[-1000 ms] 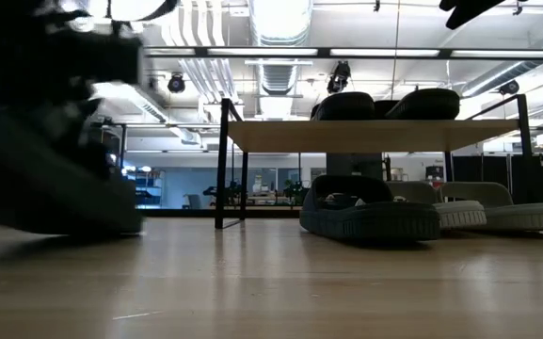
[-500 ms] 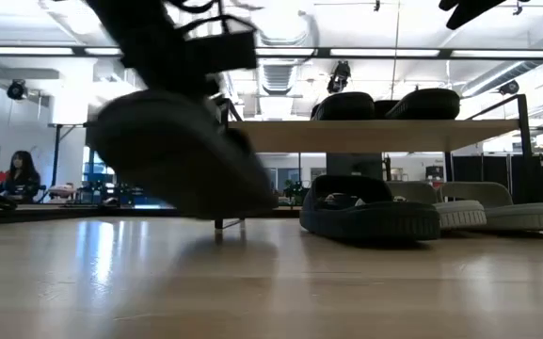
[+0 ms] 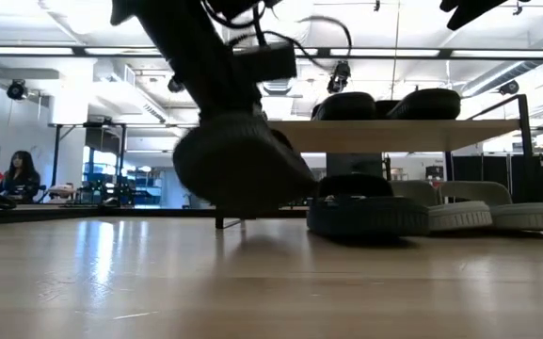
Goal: Pick and place slides into the shelf
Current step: Put the black slide under the shelf
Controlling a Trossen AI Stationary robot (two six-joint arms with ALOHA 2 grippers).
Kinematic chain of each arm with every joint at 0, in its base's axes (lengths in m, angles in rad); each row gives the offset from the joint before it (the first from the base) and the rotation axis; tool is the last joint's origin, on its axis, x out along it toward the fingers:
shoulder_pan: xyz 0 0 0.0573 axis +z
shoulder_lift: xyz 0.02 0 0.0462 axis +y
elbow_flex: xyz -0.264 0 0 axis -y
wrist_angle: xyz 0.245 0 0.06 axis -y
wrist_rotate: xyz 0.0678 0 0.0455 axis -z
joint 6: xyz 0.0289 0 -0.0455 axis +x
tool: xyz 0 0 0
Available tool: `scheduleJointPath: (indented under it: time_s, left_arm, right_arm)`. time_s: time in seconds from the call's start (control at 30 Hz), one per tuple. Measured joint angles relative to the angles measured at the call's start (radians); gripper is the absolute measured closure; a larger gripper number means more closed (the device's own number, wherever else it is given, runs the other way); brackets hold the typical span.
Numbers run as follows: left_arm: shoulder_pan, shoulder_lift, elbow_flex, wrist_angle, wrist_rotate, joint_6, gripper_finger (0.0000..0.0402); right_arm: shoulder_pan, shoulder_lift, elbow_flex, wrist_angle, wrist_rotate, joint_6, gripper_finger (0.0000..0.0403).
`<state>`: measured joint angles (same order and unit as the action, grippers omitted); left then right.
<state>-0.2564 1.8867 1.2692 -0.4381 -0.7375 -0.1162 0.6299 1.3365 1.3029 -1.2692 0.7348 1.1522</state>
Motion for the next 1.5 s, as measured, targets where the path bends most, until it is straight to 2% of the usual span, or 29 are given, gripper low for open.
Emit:
scheduleJointPath:
  time_s: [0.1,0.23,0.4,0.63,0.87,0.97,1.1,1.33,1.5]
  left_arm:
    - [0.0,0.012,0.0,-0.015,-0.014,-0.003,0.0401]
    - [-0.005,-0.013,-0.004,-0.051,-0.101,-0.007,0.0401]
    - [-0.003,-0.042,0.022,-0.068,-0.13,-0.007,0.0401]
    - [0.018,-0.023,0.016,-0.14,-0.075,-0.057,0.0402]
    - [0.022,-0.012,0.018,-0.106,0.05,-0.062,0.0402]
    - [0.022,-0.001,0.018,-0.11,0.07,-0.074,0.0398]
    - [0.026,0.005,0.018,-0.086,0.064,-0.088,0.036]
    - [0.042,0.006,0.033,-0.04,0.059,-0.092,0.0248]
    - [0.045,0.005,0.038,-0.037,0.132,-0.087,0.0192]
  right_arm:
    - [0.0,0.0,0.0,0.0,0.0,0.001,0.0193]
    - [0.0,0.0,0.0,-0.008,0.0,0.015,0.0193]
    - [0.0,0.0,-0.001,-0.01,0.0,0.018,0.0193]
    - [0.0,0.0,-0.001,-0.01,0.009,0.018,0.0193]
    - [0.0,0.0,-0.001,-0.009,0.008,0.023,0.0193]
    - [0.0,0.0,-0.001,-0.009,0.009,0.023,0.0193]
    - [0.0,0.0,-0.001,-0.008,0.009,0.026,0.0193]
    - [0.0,0.0,-0.001,-0.006,0.002,0.026,0.0193]
    - [0.0,0.0,-0.001,-0.006,0.0,0.026,0.0193]
